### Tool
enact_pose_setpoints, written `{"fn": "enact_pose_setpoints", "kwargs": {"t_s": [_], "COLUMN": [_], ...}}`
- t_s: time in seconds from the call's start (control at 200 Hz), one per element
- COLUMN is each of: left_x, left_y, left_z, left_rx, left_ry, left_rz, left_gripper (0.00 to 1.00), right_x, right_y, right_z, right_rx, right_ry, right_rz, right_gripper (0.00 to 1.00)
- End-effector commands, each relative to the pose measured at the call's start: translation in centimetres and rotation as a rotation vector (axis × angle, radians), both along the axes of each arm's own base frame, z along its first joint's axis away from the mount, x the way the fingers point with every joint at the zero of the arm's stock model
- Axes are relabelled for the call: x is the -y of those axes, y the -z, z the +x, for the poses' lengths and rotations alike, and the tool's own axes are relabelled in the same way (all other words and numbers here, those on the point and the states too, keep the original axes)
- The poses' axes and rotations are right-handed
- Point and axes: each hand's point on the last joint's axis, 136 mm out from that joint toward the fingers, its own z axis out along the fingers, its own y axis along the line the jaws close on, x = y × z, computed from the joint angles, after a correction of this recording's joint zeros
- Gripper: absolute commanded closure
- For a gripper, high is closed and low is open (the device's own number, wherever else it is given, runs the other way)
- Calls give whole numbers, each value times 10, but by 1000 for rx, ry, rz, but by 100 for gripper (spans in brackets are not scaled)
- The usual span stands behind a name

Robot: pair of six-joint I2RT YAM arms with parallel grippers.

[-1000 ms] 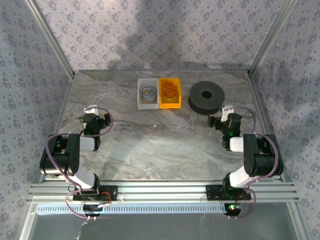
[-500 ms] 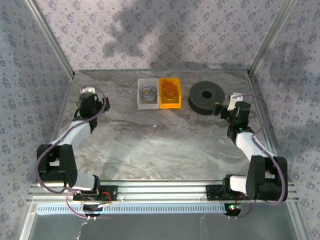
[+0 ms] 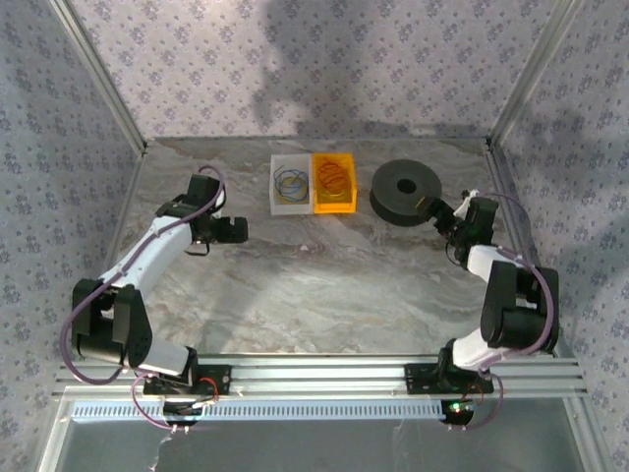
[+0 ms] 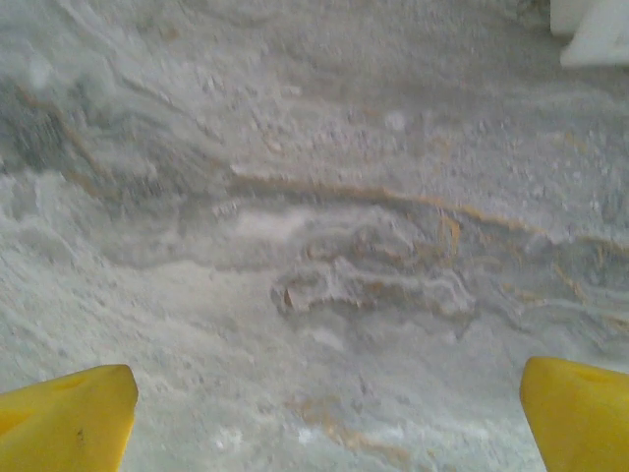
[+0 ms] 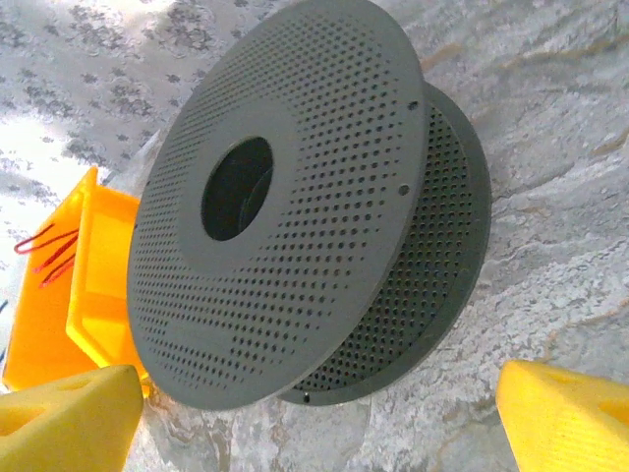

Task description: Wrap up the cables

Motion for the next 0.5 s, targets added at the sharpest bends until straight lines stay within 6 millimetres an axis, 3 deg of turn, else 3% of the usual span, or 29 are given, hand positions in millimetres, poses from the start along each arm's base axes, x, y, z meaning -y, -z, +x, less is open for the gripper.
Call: {"fn": "enact_pose_setpoints", "kwargs": {"t_s": [0.0,0.495], "left_x": [1,2], "left_y": [-5,-16], "left_z": [-18,-19], "left_rx": [-29,-21], "left_ry": [-16,-5], "left_rz": [-19,2], "left_gripper": [0,0], "right_x": [2,2], "right_y": [-20,23], "right_z": [27,78], "right_rx": [79,51], "right_ry": [28,82], "right_rz": [109,212], "right_gripper": [7,26]}}
